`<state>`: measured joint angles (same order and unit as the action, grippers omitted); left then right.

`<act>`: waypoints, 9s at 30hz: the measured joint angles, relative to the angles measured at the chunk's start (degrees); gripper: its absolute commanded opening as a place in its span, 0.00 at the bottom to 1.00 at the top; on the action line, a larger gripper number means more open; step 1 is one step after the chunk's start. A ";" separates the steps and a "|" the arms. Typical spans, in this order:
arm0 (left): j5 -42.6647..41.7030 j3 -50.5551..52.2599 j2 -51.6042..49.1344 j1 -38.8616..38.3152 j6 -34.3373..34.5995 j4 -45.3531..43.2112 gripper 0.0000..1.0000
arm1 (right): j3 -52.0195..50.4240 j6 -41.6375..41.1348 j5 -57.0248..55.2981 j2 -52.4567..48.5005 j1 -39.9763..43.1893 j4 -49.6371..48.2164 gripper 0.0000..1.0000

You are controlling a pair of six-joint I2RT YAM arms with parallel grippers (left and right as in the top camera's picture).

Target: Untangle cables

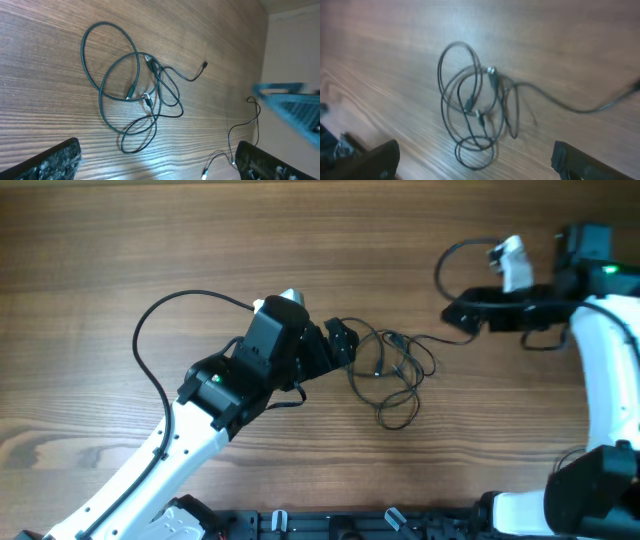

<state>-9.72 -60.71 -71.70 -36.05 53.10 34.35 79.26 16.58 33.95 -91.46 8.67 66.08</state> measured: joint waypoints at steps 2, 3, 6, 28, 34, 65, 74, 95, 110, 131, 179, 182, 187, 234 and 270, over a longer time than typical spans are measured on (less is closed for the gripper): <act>0.00 0.00 0.00 0.00 0.00 -0.02 1.00 | -5.20 -1.42 -0.83 -0.48 -2.73 -2.78 0.99; 0.00 0.00 0.00 0.00 0.00 0.00 1.00 | -7.30 -2.25 -0.81 -0.48 -4.09 -4.13 1.00; 0.00 0.00 0.00 0.00 0.00 0.00 1.00 | -11.87 -4.68 -0.81 -0.48 -7.76 -8.31 1.00; 0.00 0.00 0.00 0.00 0.00 -0.04 1.00 | 15.28 -20.65 -4.48 8.28 -14.16 -15.56 0.04; 0.00 0.00 0.00 0.00 0.00 0.00 1.00 | 32.76 -26.18 -4.66 13.09 -14.16 -25.55 0.04; 0.28 0.28 -8.17 0.00 -6.10 -18.23 1.00 | 32.74 -31.56 3.23 12.20 -14.16 -26.32 0.04; 8.85 0.28 -9.75 0.17 -17.90 -28.55 0.90 | 32.74 -31.74 9.57 13.09 -14.16 -27.19 0.04; 23.98 0.11 -16.33 7.04 -40.65 -25.75 0.05 | 32.74 -34.97 17.90 17.53 -14.16 -32.35 0.04; 25.53 0.11 -16.33 26.97 -30.86 -11.89 0.04 | 32.74 -36.94 9.68 17.62 5.18 -30.21 0.04; 31.89 0.11 -16.41 34.49 -12.50 -2.54 0.04 | 32.74 -43.30 4.87 11.19 44.35 -29.24 0.04; 17.05 0.11 -16.41 10.58 -20.52 -6.16 0.04 | 32.48 -19.93 -9.70 -19.89 24.94 -4.83 1.00; 8.96 0.24 -15.43 10.60 -28.13 -11.43 0.04 | 32.54 -13.35 -0.87 -11.80 18.99 -4.66 1.00; -5.25 0.26 -4.61 10.54 -43.12 -12.61 0.04 | 32.54 -6.32 7.76 -9.40 8.13 0.66 1.00; -36.35 0.37 13.68 9.84 -30.42 -56.87 0.04 | 32.54 49.90 42.10 -18.29 -36.22 -5.51 0.99; -38.12 0.33 10.62 6.38 -28.96 -47.10 0.22 | 32.54 0.26 -6.16 -19.65 -20.26 -19.37 0.04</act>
<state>-47.83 -60.38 -61.08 -29.67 24.14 -12.75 111.81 16.84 27.79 -111.11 -11.60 46.72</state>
